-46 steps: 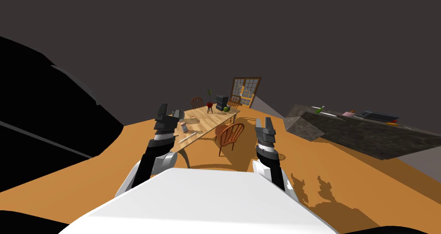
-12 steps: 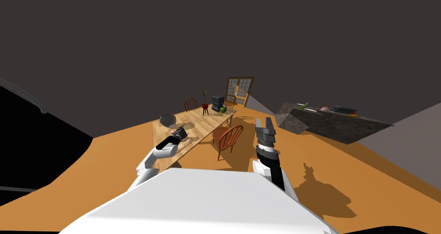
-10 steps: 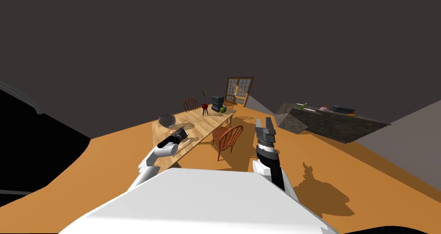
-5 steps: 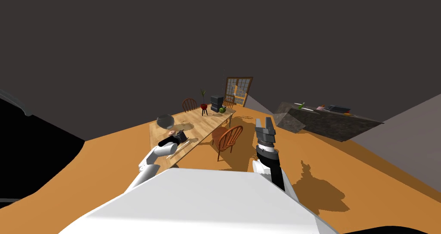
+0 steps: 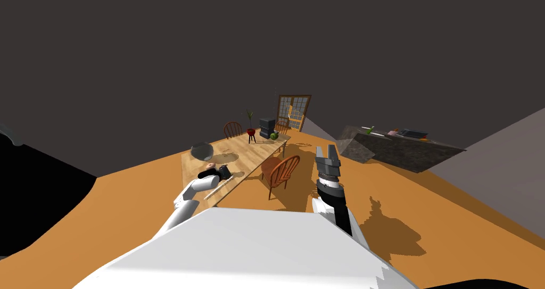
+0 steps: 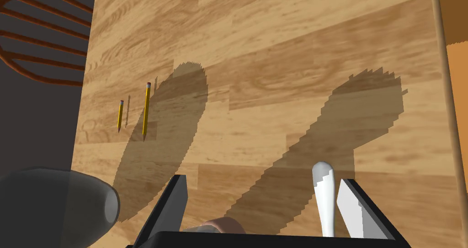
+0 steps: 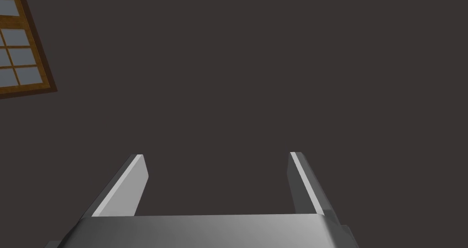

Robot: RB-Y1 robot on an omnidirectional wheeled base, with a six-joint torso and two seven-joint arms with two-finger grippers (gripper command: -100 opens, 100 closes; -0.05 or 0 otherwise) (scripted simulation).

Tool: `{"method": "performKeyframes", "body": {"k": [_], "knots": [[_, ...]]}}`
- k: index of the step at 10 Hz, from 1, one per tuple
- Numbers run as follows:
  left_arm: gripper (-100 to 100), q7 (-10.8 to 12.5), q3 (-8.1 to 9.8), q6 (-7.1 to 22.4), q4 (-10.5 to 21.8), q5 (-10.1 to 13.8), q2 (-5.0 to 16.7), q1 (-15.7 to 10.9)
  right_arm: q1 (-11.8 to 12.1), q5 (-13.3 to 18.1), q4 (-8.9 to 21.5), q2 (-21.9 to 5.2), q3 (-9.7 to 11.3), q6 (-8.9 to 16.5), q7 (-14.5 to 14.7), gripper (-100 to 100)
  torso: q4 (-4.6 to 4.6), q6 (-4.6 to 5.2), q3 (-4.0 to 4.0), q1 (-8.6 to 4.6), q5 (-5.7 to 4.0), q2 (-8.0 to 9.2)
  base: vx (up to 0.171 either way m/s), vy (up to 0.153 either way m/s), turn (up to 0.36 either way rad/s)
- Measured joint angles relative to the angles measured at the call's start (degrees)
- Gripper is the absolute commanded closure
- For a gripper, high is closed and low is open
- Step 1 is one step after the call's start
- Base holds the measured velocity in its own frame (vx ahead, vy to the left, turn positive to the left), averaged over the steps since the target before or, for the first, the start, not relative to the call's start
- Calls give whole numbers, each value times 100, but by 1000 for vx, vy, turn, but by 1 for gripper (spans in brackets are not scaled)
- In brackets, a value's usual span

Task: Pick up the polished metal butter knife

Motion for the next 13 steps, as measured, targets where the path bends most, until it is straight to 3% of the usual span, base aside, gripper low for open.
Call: {"method": "performKeyframes", "body": {"k": [3, 13], "knots": [[-100, 147, 51, 421, 470, 209, 113, -210, 0, 0, 0, 0, 0, 0, 0, 0, 0, 1, -1, -1, 0, -2, 20, 9, -27], [-100, 603, 195, 1760, 1507, 712, 417, -644, 0, 0, 0, 0, 0, 0, 0, 0, 0, 0, 0, -1, 0, -1, 19, 11, -30]]}}
